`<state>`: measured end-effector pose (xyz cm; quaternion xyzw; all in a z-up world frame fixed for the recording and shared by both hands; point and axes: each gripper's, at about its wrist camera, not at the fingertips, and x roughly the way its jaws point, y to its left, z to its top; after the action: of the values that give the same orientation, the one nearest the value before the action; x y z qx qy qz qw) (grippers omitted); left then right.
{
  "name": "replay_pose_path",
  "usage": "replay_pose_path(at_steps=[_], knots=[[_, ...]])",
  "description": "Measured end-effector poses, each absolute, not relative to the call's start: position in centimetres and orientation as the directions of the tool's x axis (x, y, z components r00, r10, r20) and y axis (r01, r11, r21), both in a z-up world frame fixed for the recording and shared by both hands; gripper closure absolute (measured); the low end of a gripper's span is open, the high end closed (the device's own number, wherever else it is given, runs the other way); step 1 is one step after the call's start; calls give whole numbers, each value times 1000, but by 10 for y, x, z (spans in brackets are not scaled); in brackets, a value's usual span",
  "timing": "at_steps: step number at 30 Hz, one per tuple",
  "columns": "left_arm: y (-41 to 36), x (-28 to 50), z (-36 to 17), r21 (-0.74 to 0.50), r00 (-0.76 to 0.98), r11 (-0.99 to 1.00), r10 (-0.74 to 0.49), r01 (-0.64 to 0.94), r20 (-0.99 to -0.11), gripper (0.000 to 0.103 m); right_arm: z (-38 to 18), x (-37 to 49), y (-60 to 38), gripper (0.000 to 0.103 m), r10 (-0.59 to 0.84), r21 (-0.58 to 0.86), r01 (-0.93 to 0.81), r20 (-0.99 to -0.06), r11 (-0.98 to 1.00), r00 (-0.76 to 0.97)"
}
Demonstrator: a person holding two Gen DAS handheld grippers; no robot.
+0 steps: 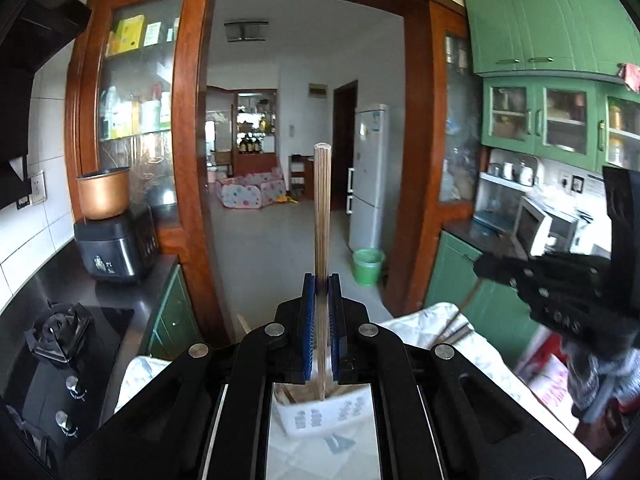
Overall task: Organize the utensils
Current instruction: 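Carry both held chopsticks up above the white caddy, then open both grippers to drop the chopsticks into the caddy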
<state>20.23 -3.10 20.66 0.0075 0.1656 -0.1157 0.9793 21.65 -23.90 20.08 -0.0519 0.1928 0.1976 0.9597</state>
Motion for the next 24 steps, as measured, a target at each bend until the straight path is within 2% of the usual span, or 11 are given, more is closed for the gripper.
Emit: replay_pose_path(at_steps=[10, 17, 24], knots=[[-25, 245, 165, -58, 904, 986, -166, 156, -395, 98, 184, 245, -231, 96, 365, 26, -388, -404, 921, 839], [-19, 255, 148, -74, 891, 986, -164, 146, -422, 98, 194, 255, -226, 96, 354, 27, -369, -355, 929, 865], [-20, 260, 135, -79, 879, 986, -170, 150, -446, 98, 180, 274, -229, 96, 325, 56, -328, -356, 943, 876]])
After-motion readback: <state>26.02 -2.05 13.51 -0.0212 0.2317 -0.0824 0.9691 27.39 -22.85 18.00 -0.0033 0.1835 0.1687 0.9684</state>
